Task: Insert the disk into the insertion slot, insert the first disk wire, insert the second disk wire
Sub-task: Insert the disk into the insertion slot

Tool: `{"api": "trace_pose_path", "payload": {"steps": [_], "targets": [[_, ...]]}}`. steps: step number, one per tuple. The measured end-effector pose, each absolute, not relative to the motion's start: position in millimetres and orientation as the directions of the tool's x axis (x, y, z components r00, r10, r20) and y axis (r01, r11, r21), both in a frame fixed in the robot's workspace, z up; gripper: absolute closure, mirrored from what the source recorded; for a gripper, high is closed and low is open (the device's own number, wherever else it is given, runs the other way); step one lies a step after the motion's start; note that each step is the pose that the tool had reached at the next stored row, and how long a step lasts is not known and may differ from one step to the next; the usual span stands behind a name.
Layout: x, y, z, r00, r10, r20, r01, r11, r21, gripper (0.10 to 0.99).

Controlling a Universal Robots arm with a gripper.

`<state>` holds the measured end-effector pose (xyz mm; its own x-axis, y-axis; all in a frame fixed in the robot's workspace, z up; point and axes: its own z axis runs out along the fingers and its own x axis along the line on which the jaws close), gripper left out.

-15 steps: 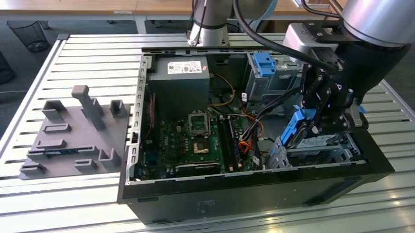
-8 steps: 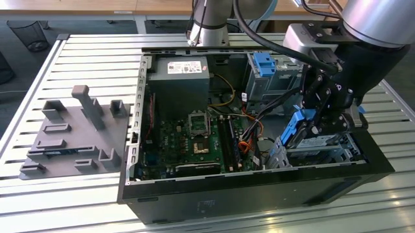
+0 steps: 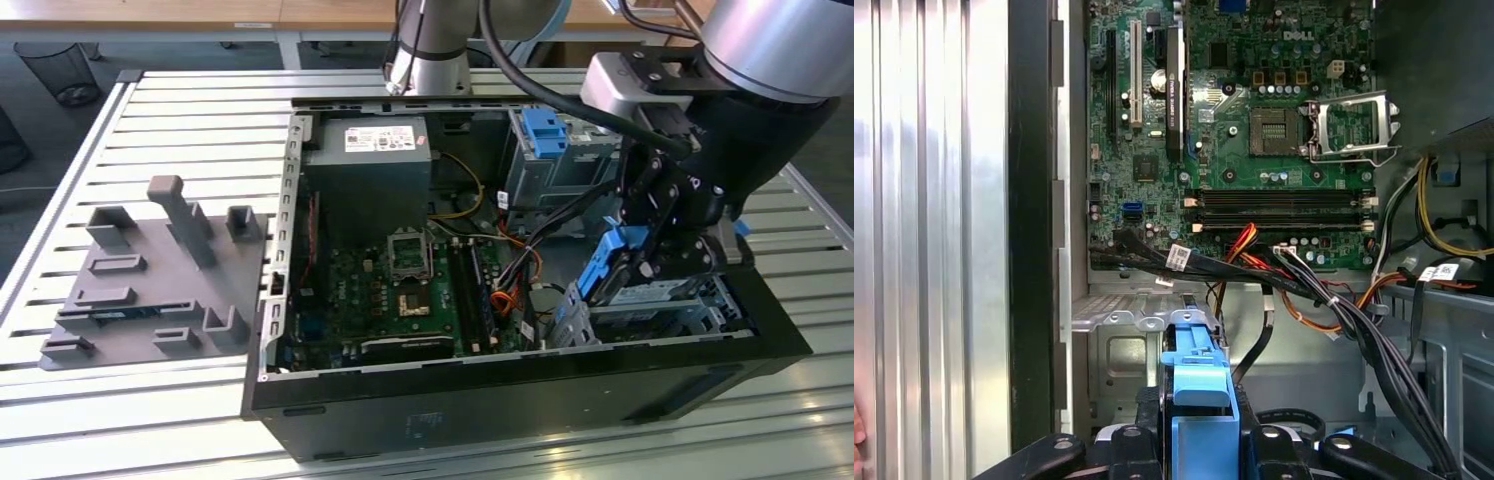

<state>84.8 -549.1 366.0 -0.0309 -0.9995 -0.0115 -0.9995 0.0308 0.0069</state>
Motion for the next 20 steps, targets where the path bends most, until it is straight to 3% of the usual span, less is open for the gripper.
{"api": "trace_pose_path", "payload": {"steps": [13,14,18,20], "targets": [[85,-549,359,-0.031,-0.999,-0.011,-0.999,0.031,0.008,0.714],[85,-549,358,-0.031,-0.999,-0.012,-0.999,0.031,0.008,0.647],[85,-549,355,-0.031,-0.999,-0.011,-0.999,0.031,0.009,0.647],[85,-549,352,-0.028,-1.000,-0.011,-1.000,0.028,0.010,0.725]]}}
